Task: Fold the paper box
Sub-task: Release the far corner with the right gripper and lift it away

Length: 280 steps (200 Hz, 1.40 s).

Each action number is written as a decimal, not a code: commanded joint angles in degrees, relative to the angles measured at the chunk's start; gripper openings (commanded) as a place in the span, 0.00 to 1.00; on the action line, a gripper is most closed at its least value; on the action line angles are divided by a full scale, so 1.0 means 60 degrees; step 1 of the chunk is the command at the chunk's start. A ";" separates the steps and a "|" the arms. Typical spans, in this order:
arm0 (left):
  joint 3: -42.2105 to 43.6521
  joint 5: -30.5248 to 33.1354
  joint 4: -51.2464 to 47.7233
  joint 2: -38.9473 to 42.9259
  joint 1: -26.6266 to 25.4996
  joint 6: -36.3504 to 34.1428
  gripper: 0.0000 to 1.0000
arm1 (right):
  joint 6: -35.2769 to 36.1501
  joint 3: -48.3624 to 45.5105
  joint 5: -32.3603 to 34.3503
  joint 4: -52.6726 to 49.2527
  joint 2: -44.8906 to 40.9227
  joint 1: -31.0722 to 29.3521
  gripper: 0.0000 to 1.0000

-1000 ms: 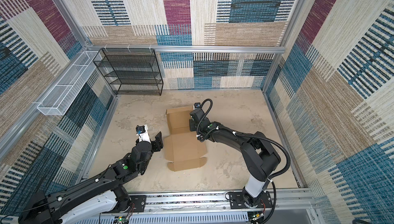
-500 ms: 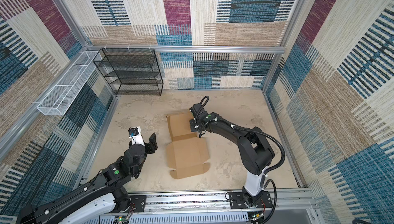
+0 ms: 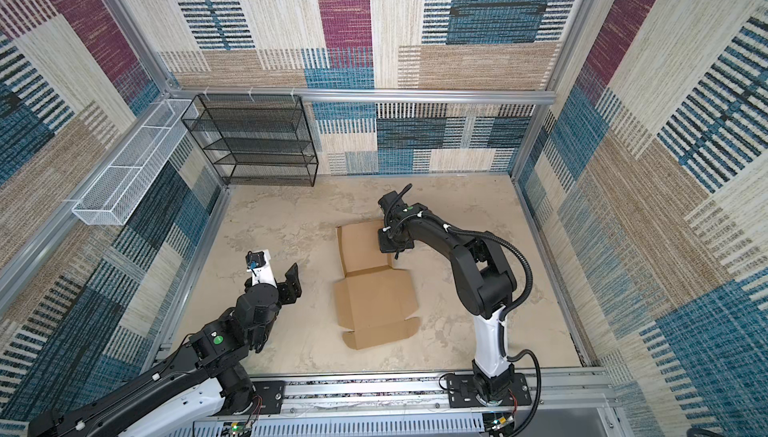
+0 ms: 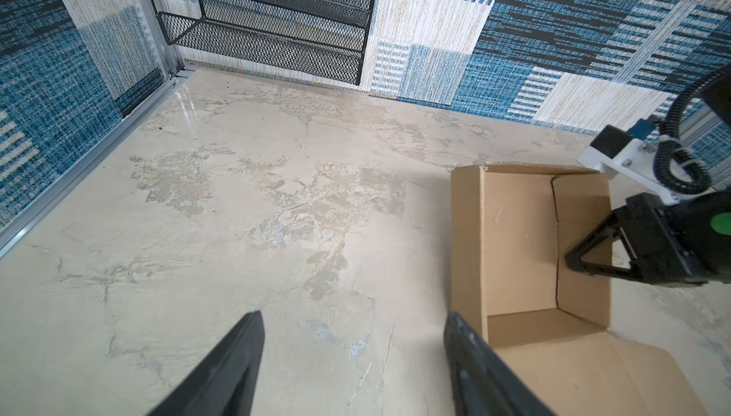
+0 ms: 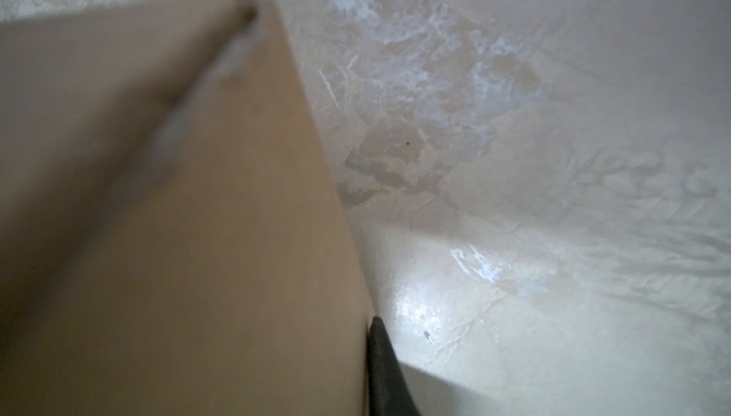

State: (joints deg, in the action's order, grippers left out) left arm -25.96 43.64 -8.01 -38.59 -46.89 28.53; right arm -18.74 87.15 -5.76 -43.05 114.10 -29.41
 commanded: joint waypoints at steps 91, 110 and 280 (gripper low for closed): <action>-0.0054 0.0134 -0.0393 0.0109 0.0037 0.0071 0.74 | -0.0084 0.1279 -0.0452 -0.0923 0.0963 0.0130 0.26; -0.0040 0.0131 -0.0388 0.0109 0.0037 0.0093 0.74 | -0.0099 0.1363 -0.0461 -0.0887 0.0991 0.0126 0.27; -0.0127 -0.0227 0.0096 -0.0629 0.0140 0.0032 0.73 | 0.0018 0.1895 0.0066 -0.0270 0.1636 0.0126 0.48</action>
State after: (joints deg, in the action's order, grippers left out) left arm -26.39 42.89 -8.73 -42.30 -46.24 28.69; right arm -18.39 98.30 -6.81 -47.31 123.63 -28.53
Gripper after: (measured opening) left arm 0.732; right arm 0.470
